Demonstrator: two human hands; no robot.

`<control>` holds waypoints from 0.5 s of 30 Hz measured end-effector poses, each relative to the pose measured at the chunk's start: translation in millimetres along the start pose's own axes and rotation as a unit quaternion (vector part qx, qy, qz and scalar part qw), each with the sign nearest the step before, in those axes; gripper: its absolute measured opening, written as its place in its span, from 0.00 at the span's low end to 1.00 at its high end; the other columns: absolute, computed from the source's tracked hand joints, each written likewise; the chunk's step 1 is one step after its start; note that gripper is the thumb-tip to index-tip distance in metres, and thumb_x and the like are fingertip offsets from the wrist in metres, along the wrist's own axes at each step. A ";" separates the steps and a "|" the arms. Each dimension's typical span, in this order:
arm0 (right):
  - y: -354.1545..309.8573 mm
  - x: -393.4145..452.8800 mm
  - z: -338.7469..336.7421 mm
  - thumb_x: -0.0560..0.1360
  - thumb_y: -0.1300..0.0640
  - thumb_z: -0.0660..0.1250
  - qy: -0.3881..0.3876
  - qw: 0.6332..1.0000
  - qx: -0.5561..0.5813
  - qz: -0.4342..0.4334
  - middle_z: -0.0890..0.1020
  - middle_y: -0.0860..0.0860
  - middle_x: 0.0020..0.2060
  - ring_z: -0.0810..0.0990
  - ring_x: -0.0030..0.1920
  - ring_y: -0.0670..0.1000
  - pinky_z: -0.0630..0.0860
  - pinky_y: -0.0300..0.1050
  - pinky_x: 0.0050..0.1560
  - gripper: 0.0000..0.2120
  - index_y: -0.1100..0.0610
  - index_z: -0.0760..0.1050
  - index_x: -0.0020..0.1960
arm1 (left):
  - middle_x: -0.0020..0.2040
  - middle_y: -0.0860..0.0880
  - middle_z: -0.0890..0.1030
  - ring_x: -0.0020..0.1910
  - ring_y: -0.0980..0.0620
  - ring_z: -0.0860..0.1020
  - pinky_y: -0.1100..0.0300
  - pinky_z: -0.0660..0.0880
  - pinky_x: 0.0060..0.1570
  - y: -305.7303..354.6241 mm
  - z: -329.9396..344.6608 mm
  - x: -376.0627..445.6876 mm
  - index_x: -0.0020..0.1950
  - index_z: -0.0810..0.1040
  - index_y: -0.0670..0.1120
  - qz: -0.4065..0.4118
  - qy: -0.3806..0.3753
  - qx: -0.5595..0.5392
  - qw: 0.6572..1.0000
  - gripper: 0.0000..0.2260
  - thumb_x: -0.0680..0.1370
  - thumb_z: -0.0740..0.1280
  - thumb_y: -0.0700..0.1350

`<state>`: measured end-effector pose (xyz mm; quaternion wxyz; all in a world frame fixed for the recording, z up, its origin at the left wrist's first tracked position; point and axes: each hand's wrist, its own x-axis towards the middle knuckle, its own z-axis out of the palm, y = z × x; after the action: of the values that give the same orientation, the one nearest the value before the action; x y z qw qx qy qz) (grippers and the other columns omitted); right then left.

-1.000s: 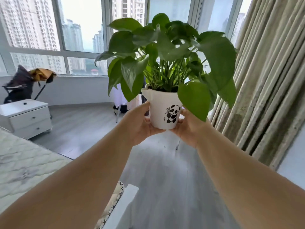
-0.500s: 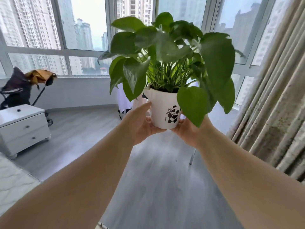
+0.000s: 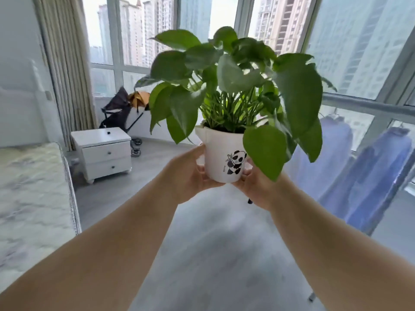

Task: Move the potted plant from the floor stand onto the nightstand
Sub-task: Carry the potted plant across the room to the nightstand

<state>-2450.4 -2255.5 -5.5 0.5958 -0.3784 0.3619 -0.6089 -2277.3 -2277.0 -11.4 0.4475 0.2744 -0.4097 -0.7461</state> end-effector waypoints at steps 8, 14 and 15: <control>16.4 104.5 -1.8 0.76 0.53 0.65 -0.082 0.994 -0.014 0.074 0.82 0.60 0.54 0.84 0.46 0.58 0.84 0.51 0.45 0.12 0.56 0.78 0.56 | 0.60 0.33 0.79 0.49 0.35 0.84 0.43 0.83 0.47 9.1 -33.6 57.3 0.67 0.76 0.46 0.031 0.102 0.001 0.994 0.16 0.81 0.62 0.50; 53.7 202.2 30.0 0.74 0.54 0.67 -0.147 0.985 -0.014 0.091 0.85 0.58 0.45 0.86 0.39 0.55 0.83 0.46 0.35 0.07 0.56 0.81 0.48 | 0.65 0.32 0.76 0.50 0.36 0.84 0.44 0.83 0.43 37.9 -107.9 111.1 0.70 0.73 0.47 0.050 0.161 -0.016 0.986 0.18 0.81 0.62 0.50; 61.4 223.1 39.6 0.74 0.55 0.67 -0.155 0.984 -0.012 0.088 0.86 0.57 0.43 0.86 0.38 0.55 0.83 0.45 0.35 0.07 0.56 0.83 0.45 | 0.64 0.32 0.76 0.50 0.36 0.84 0.44 0.83 0.42 47.5 -123.5 121.7 0.70 0.73 0.47 0.054 0.166 -0.015 0.985 0.18 0.81 0.63 0.50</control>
<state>-2388.1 -2479.7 -35.8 0.6915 -0.4418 0.3047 -0.4835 -2215.0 -2443.3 -39.4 0.5531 0.3647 -0.3328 -0.6710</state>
